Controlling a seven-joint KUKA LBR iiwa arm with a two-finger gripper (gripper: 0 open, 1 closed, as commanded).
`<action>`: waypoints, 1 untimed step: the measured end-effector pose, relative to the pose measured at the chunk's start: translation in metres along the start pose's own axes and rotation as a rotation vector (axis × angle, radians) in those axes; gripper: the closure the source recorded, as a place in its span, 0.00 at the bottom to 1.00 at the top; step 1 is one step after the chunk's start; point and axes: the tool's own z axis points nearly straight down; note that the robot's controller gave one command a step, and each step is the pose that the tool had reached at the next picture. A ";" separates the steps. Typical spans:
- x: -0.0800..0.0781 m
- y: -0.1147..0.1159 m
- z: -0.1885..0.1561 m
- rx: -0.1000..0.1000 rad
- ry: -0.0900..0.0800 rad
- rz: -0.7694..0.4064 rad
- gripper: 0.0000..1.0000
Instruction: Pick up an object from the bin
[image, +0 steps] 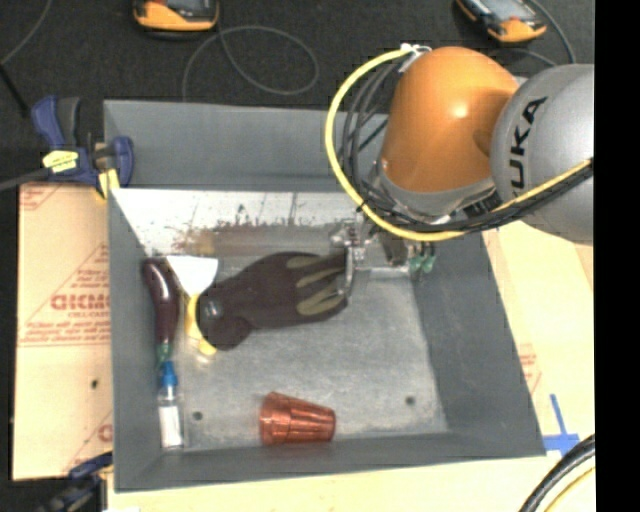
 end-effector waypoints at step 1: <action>0.000 0.000 0.000 0.000 0.000 0.000 1.00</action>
Offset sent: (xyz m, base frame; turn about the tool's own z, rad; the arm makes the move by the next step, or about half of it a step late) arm 0.0000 0.0000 0.0000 0.0000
